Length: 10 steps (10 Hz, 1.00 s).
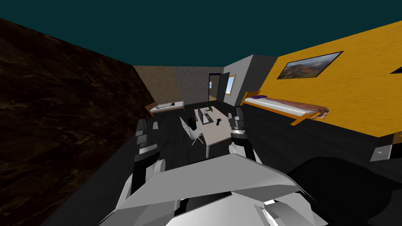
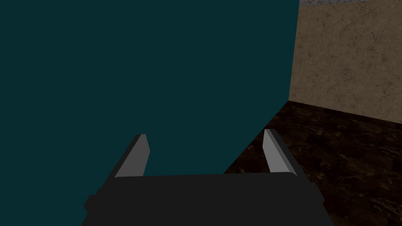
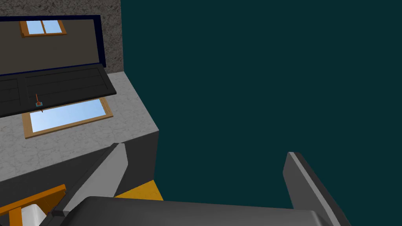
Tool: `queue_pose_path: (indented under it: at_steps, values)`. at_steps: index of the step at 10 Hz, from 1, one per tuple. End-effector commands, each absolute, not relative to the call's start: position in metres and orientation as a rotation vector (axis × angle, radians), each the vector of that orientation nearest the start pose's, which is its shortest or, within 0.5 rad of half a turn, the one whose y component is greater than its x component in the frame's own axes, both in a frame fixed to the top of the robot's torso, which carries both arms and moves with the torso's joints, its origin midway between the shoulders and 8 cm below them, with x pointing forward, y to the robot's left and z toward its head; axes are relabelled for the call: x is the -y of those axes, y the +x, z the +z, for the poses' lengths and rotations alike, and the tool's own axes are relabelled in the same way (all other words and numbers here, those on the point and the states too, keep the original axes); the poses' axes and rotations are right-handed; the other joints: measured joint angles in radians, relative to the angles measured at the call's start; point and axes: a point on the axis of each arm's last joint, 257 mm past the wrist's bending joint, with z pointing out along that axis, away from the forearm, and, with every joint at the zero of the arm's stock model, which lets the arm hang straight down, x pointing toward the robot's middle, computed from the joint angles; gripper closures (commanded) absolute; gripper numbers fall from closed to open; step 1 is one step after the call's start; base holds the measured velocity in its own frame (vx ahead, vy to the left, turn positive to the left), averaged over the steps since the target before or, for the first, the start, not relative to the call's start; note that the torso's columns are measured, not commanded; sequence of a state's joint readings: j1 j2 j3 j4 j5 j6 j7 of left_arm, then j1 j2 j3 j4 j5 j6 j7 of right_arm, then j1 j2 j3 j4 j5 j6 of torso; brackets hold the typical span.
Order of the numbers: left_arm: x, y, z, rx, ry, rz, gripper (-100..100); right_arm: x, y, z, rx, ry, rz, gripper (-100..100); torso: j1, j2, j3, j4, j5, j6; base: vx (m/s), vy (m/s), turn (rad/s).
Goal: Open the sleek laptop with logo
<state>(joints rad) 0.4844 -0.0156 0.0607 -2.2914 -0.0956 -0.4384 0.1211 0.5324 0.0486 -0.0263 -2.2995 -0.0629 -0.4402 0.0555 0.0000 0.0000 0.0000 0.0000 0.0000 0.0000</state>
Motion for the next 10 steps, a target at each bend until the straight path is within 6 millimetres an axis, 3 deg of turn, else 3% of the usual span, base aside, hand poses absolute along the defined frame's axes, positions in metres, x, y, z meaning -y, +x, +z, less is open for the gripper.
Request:
queue_pose_path:
  at_steps: [1,9,10]
  values:
    - [-0.2913,0.351,0.0228,-0.642,-0.683,-1.286,0,0.3051,0.343,0.0113,-0.593,0.762,1.235,0,0.0,0.04,-0.082,0.041,0.0,0.0,0.0,0.0,0.0]
    - [-0.2912,0.351,0.023,-0.642,-0.683,-1.286,0,0.3051,0.3429,0.0115,-0.593,0.761,1.235,0,0.0,0.618,-1.234,0.617,0.0,0.0,0.0,0.0,0.0]
    - [-0.2912,0.351,0.023,-0.642,-0.683,-1.286,0,0.3,0.3465,0.011,-0.627,0.733,1.23,-100,0.0,0.691,-1.382,0.691,0.0,0.0,0.006,0.011,0.008]
